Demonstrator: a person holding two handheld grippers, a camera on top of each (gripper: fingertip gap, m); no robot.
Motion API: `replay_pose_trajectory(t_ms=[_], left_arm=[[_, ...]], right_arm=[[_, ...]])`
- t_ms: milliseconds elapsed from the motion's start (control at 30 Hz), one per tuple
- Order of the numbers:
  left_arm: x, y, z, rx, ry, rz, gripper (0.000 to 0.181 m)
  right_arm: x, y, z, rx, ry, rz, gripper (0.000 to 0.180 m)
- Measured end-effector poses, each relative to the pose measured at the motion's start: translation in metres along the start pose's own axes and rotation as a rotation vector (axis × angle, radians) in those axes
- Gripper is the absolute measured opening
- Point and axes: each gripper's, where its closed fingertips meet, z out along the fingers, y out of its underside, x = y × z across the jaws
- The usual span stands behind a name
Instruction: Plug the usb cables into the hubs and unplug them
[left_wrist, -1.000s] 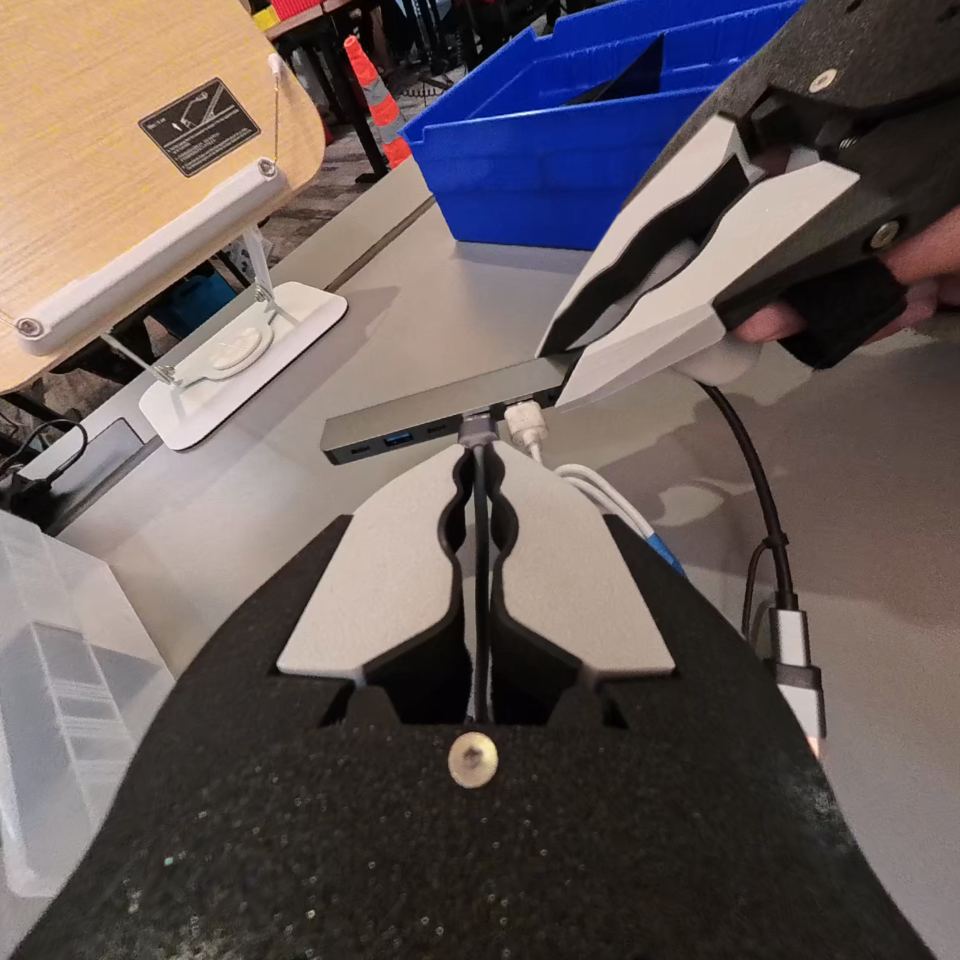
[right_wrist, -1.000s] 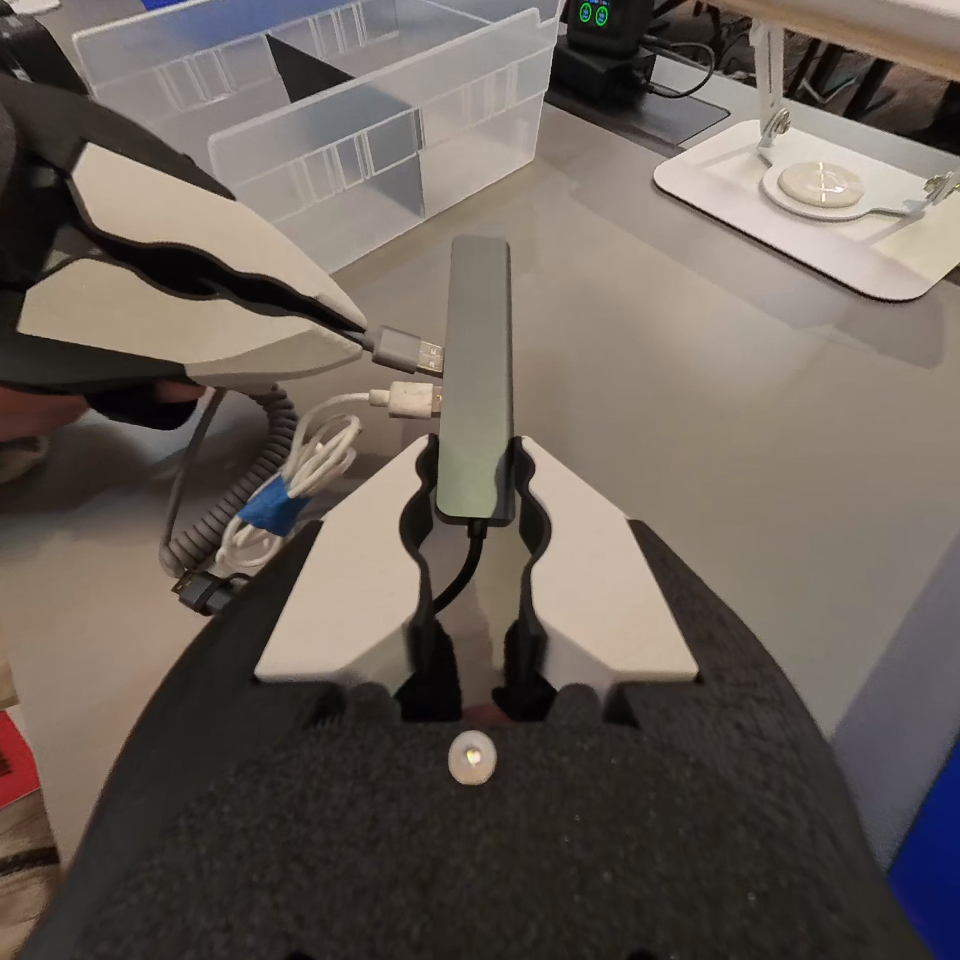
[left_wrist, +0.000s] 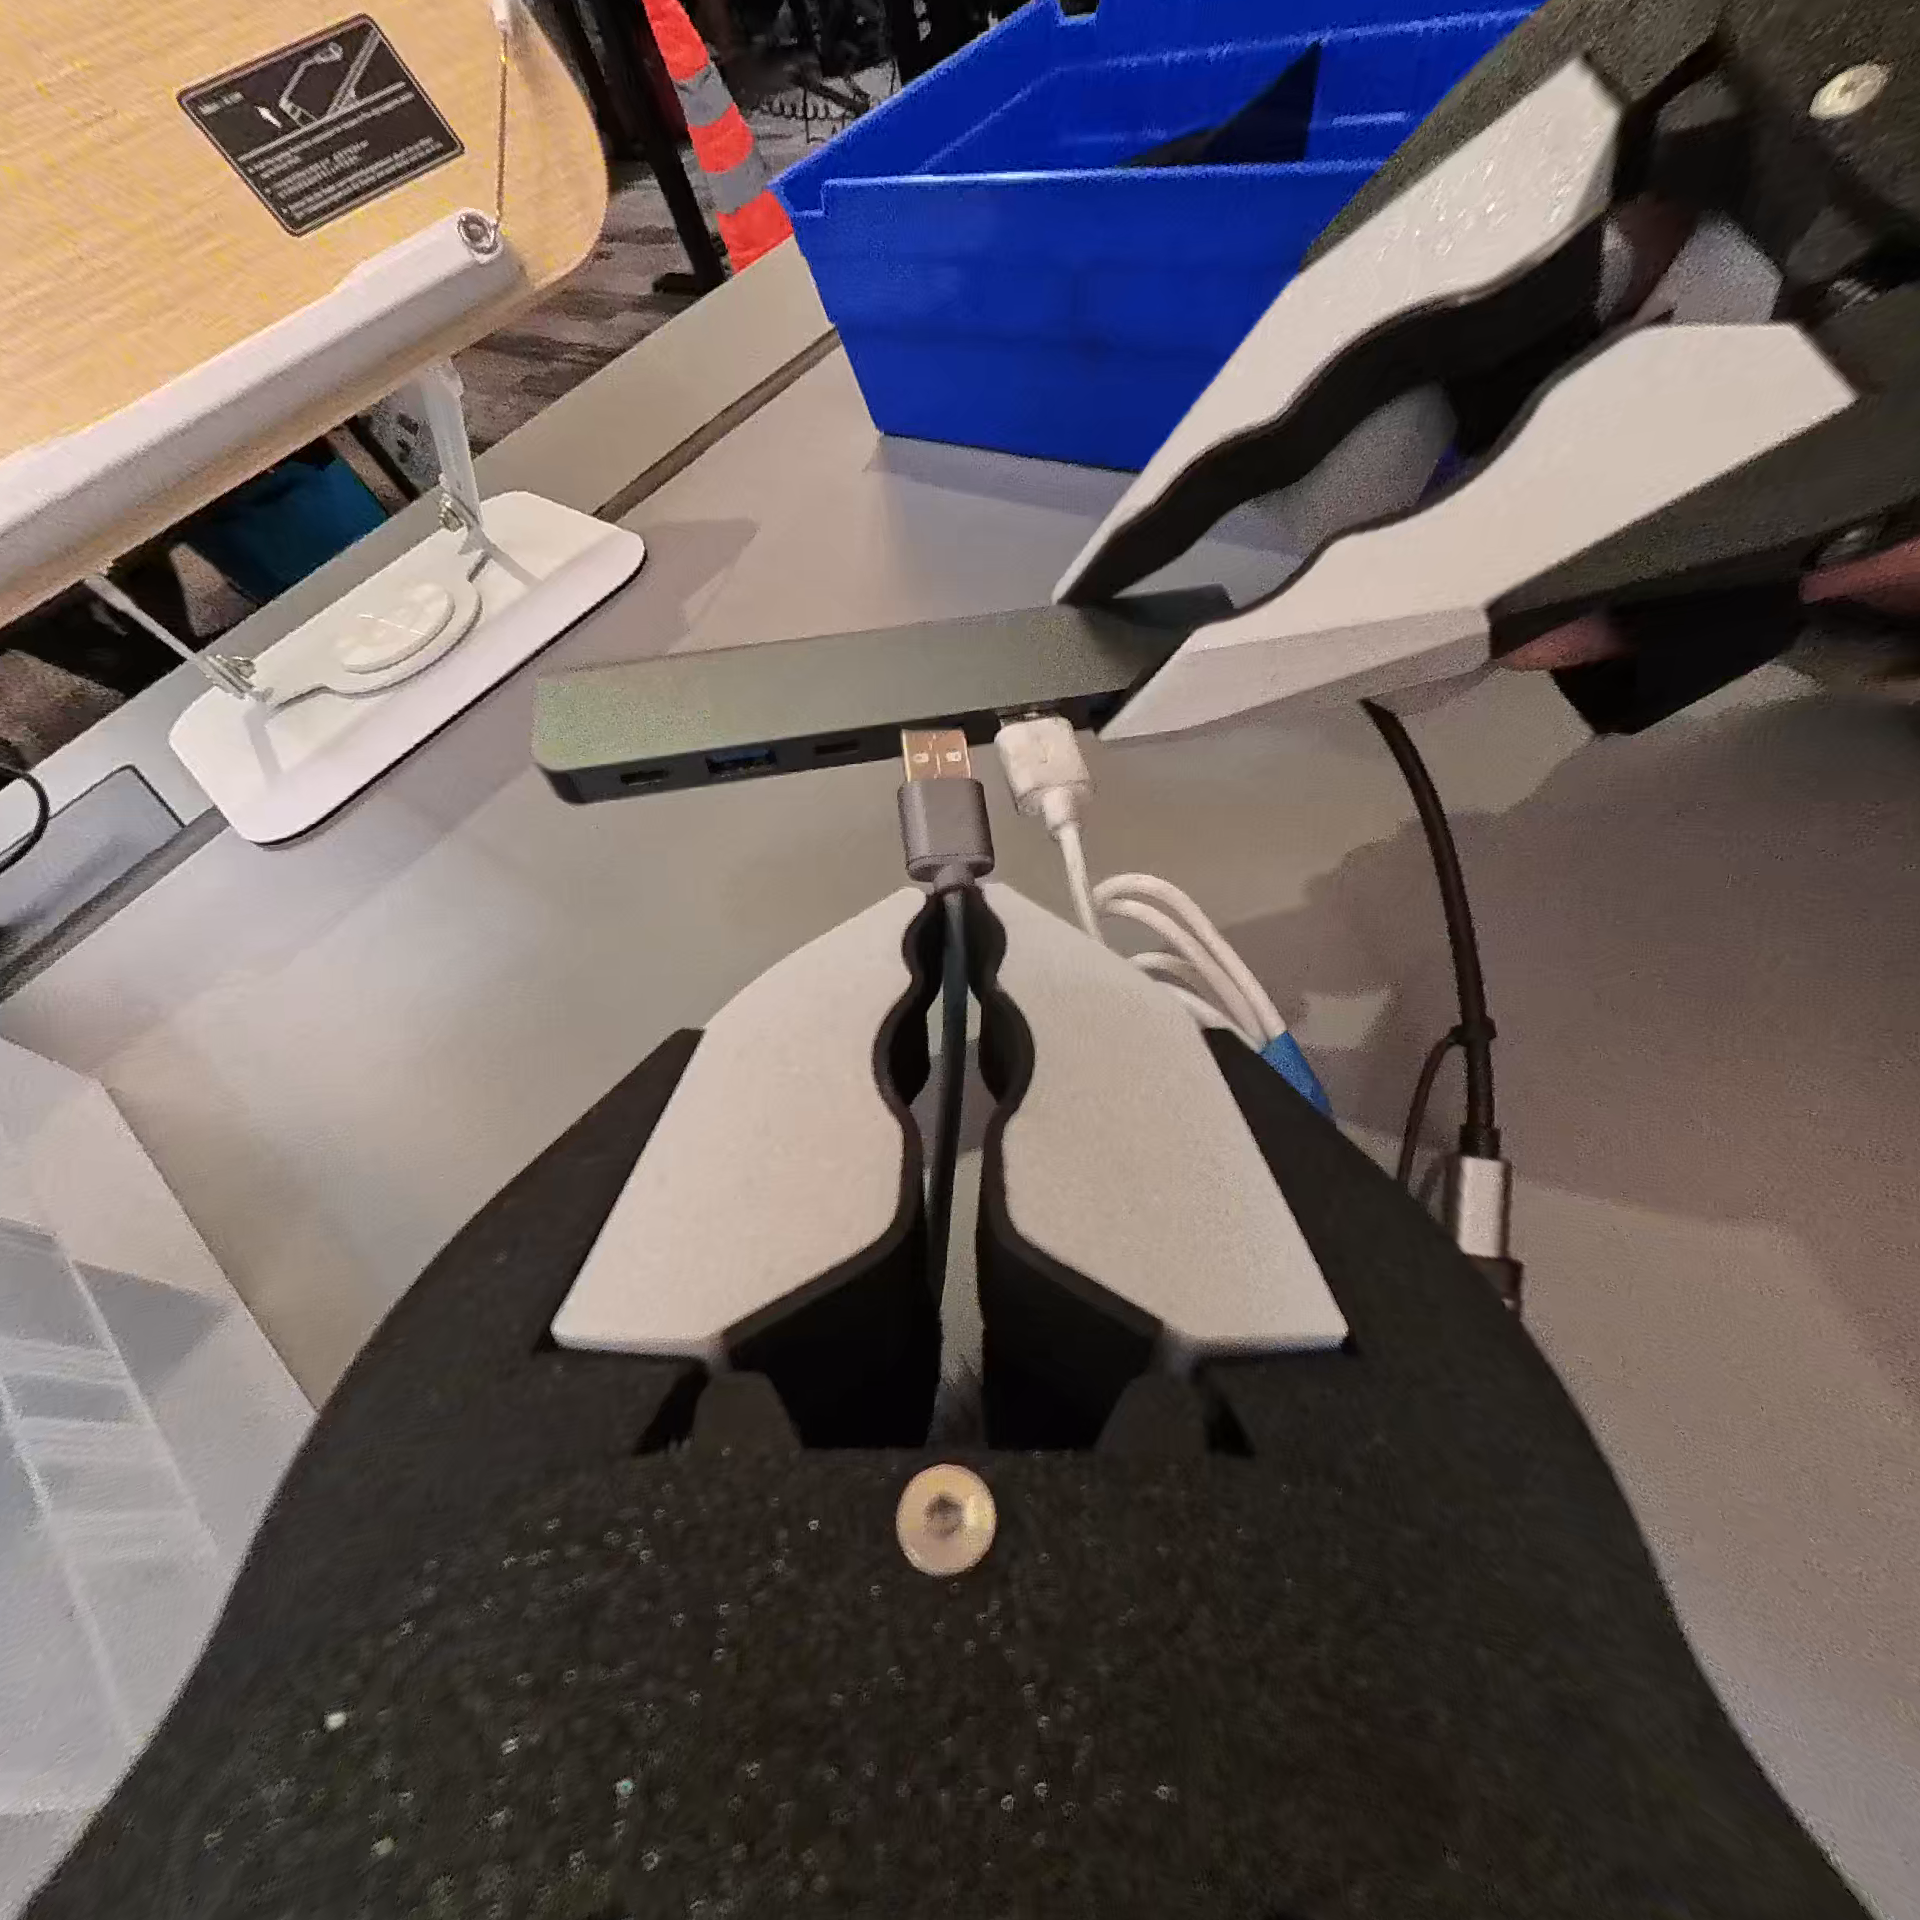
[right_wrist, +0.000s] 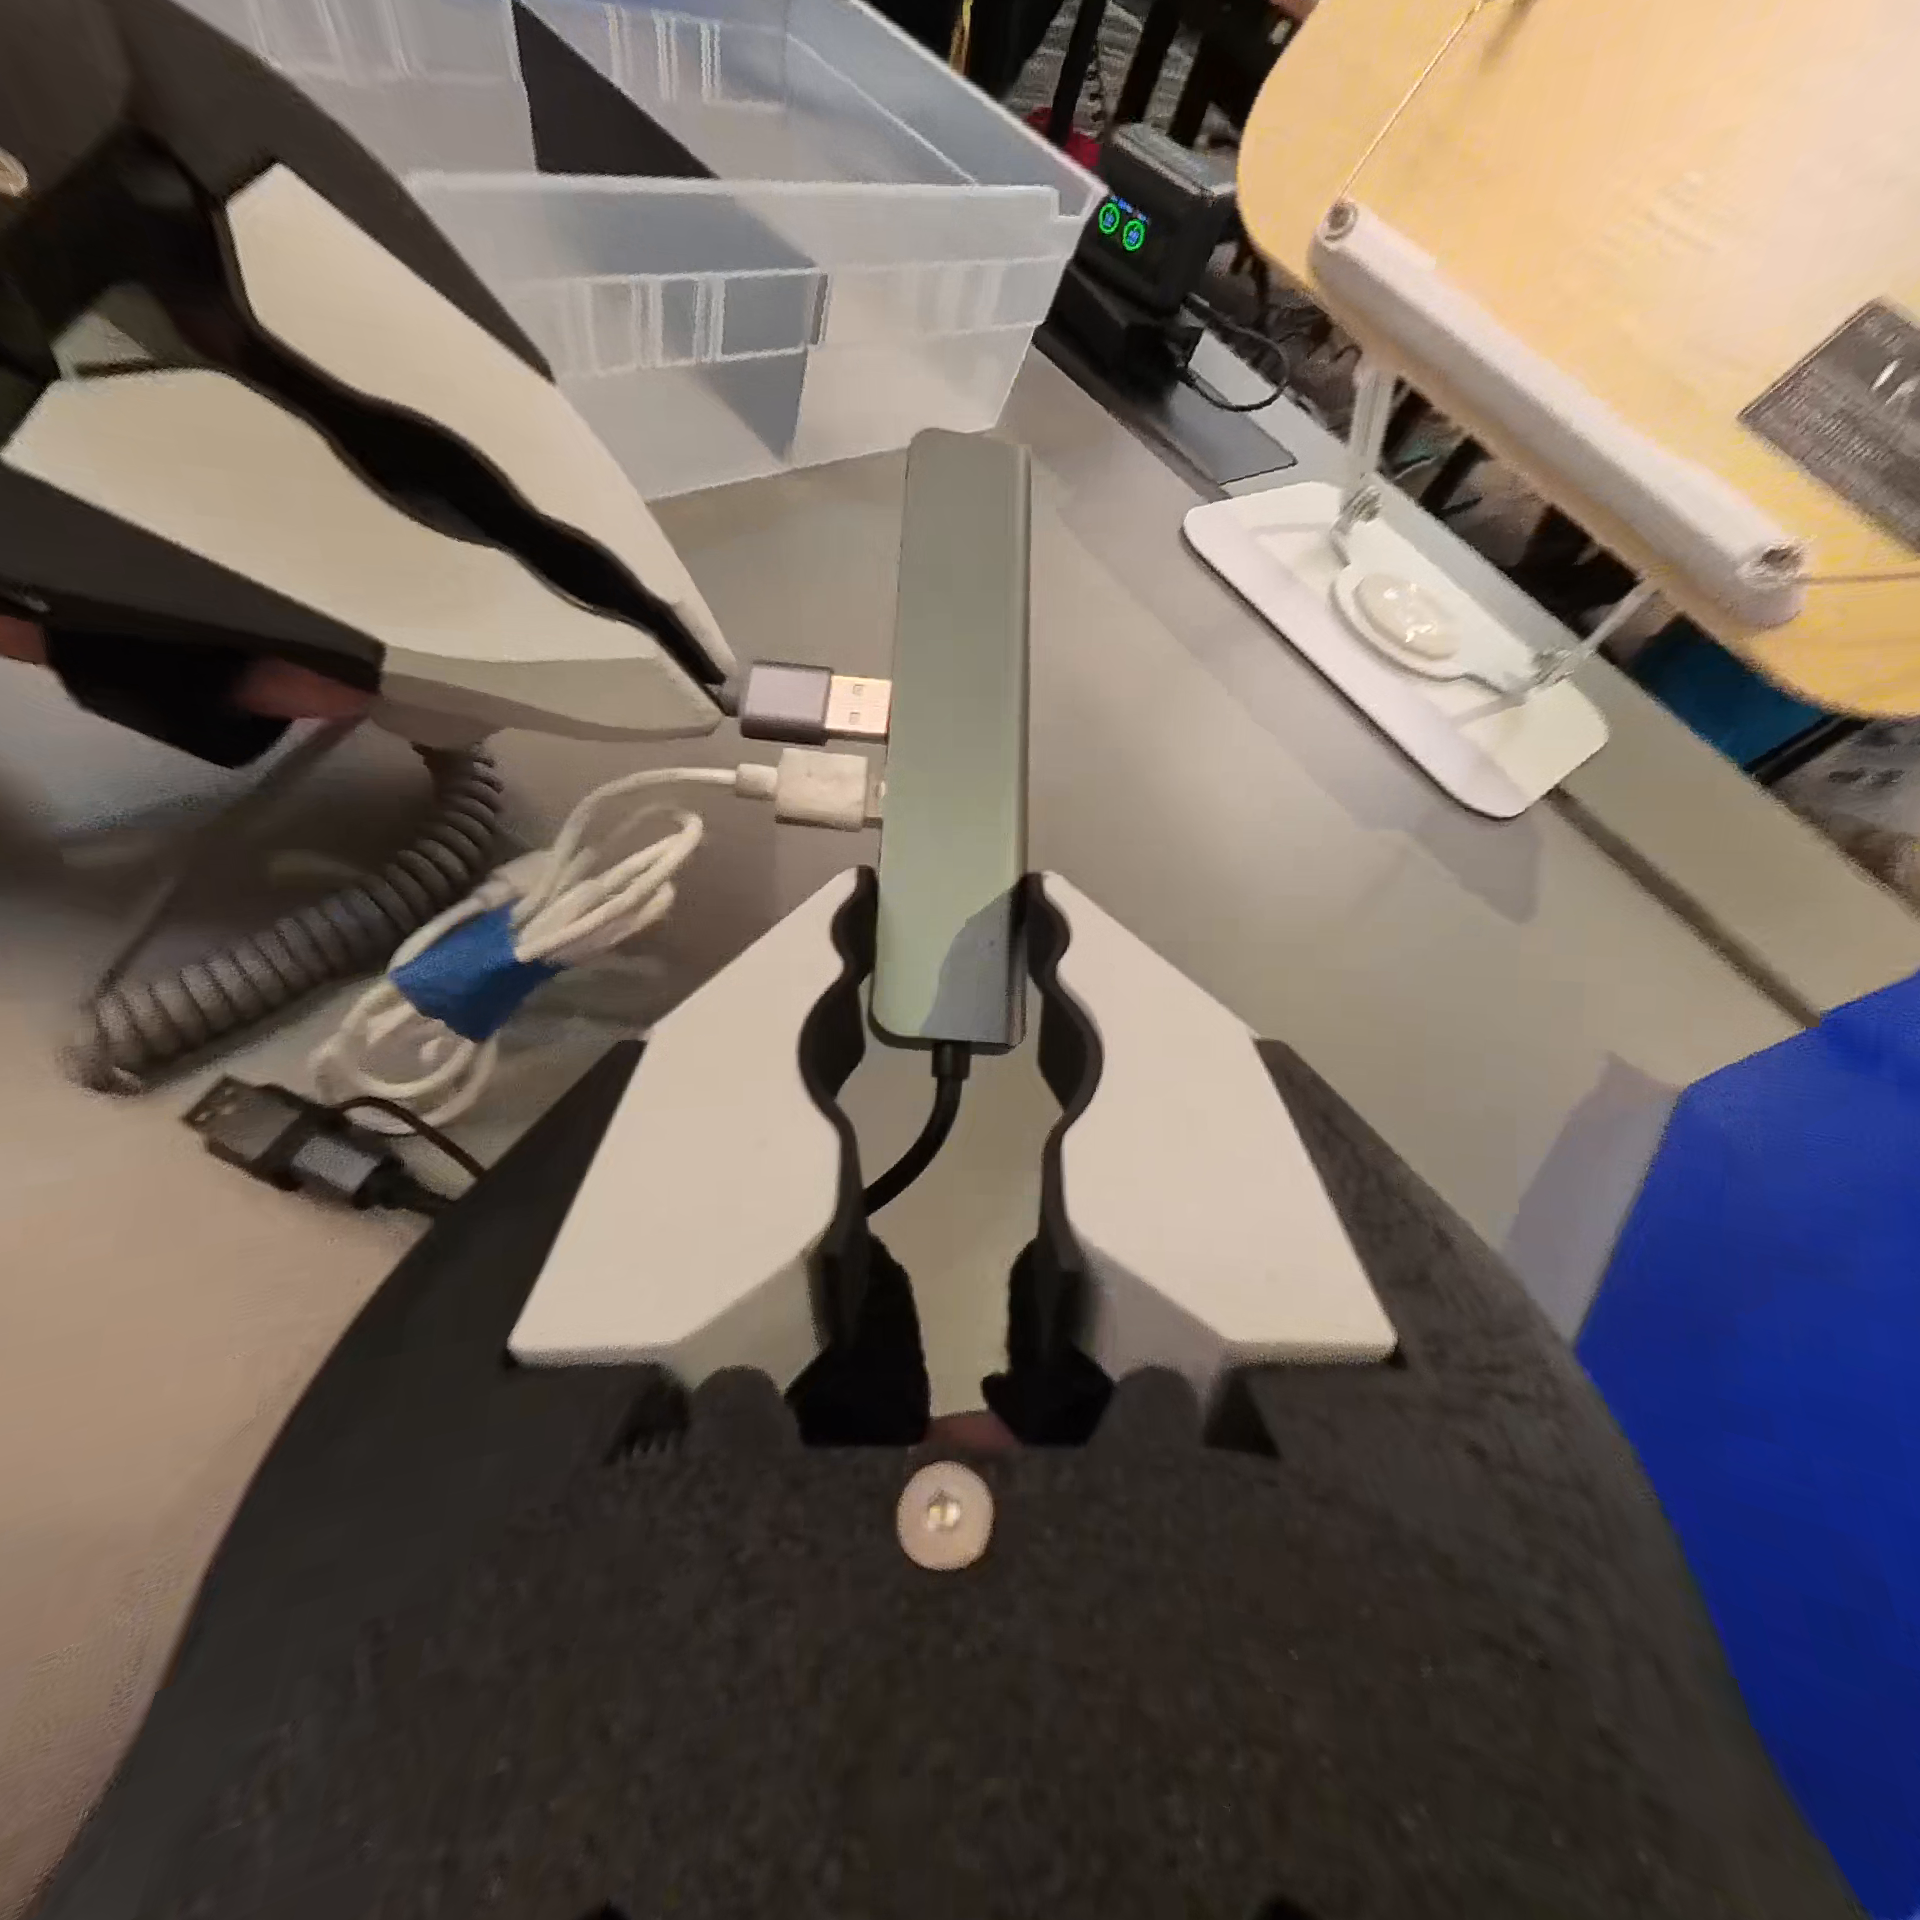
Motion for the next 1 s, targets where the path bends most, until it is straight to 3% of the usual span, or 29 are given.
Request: replay_pose_trajectory(t_ms=[167,333,633,1000], left_arm=[[0.002,0.005,0.001,-0.027,0.039,-0.043,0.004],[0.004,0.004,0.001,0.018,0.184,-0.299,0.004],[-0.003,0.011,0.003,-0.059,0.037,-0.113,0.004],[0.000,0.009,0.006,-0.058,0.017,-0.151,0.003]], right_arm=[[-0.001,-0.001,-0.001,-0.018,0.056,-0.107,0.028],[-0.002,0.001,0.000,-0.024,0.054,-0.090,0.028],[-0.003,0.004,0.002,-0.039,0.049,-0.084,0.028],[-0.002,0.003,0.003,-0.073,0.111,-0.126,0.028]])
